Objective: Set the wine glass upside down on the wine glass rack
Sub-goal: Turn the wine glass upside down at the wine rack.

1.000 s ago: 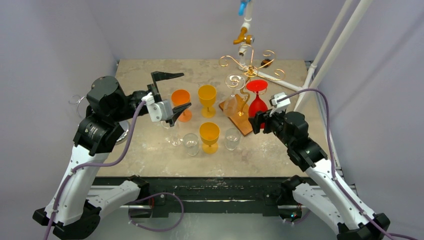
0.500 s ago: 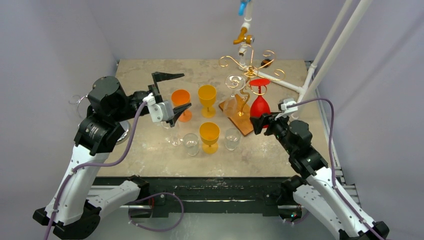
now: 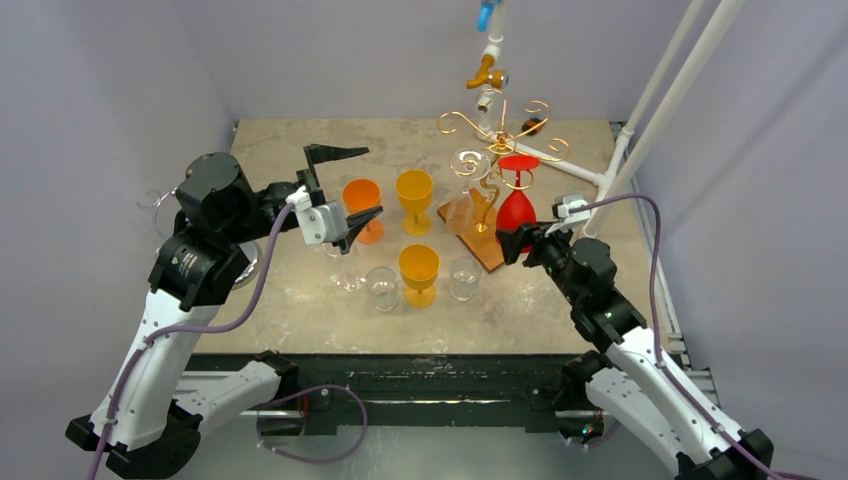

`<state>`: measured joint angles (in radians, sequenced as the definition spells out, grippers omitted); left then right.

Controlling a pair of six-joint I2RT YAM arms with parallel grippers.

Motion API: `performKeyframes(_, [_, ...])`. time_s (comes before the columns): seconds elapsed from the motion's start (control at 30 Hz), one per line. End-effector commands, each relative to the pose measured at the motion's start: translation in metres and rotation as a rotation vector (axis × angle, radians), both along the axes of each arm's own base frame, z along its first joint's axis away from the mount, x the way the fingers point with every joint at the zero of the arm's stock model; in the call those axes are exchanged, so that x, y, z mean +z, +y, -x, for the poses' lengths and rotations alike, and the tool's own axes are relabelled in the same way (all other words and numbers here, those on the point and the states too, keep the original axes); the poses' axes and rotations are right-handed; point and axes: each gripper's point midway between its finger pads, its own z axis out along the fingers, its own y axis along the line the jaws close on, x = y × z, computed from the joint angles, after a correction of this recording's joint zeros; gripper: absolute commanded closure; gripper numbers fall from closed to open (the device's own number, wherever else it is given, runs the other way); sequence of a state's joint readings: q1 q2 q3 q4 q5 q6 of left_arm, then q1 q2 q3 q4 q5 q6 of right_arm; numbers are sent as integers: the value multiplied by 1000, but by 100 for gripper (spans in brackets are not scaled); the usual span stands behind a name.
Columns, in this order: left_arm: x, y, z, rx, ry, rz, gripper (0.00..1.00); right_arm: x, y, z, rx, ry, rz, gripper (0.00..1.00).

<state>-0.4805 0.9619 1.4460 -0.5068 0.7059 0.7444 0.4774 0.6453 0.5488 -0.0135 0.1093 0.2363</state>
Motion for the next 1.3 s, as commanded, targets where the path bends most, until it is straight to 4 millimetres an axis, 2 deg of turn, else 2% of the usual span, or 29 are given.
performKeyframes(0.0, [6, -1, 3, -13, -29, 5, 12, 25, 6, -8, 27, -102, -1, 54])
performKeyframes(0.2, [4, -1, 3, -14, -24, 3, 12, 32, 8, -12, 35, -138, 27, 55])
performKeyframes(0.6, [4, -2, 1, -13, -21, 1, 12, 46, 16, -7, 96, -241, 8, 56])
performKeyframes(1.27, [2, -2, 1, -13, -18, 0, 12, 45, 9, 3, 84, -318, 10, 60])
